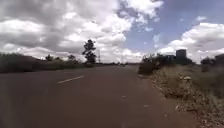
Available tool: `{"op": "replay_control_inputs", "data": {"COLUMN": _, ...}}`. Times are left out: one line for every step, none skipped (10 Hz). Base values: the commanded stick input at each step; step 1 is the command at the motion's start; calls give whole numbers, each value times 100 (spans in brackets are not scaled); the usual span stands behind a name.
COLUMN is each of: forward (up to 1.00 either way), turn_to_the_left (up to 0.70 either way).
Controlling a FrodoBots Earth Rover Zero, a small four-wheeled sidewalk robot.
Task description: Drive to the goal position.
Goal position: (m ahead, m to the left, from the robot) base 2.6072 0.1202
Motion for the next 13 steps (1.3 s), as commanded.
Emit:
{"op": "replay_control_inputs", "data": {"forward": 70, "turn_to_the_left": -28}}
{"op": "replay_control_inputs", "data": {"forward": 70, "turn_to_the_left": -28}}
{"op": "replay_control_inputs", "data": {"forward": 70, "turn_to_the_left": -28}}
{"op": "replay_control_inputs", "data": {"forward": 70, "turn_to_the_left": -28}}
{"op": "replay_control_inputs", "data": {"forward": 70, "turn_to_the_left": -28}}
{"op": "replay_control_inputs", "data": {"forward": 70, "turn_to_the_left": -28}}
{"op": "replay_control_inputs", "data": {"forward": 70, "turn_to_the_left": -28}}
{"op": "replay_control_inputs", "data": {"forward": 70, "turn_to_the_left": -25}}
{"op": "replay_control_inputs", "data": {"forward": 70, "turn_to_the_left": -22}}
{"op": "replay_control_inputs", "data": {"forward": 70, "turn_to_the_left": -18}}
{"op": "replay_control_inputs", "data": {"forward": 70, "turn_to_the_left": -15}}
{"op": "replay_control_inputs", "data": {"forward": 70, "turn_to_the_left": -11}}
{"op": "replay_control_inputs", "data": {"forward": 70, "turn_to_the_left": -8}}
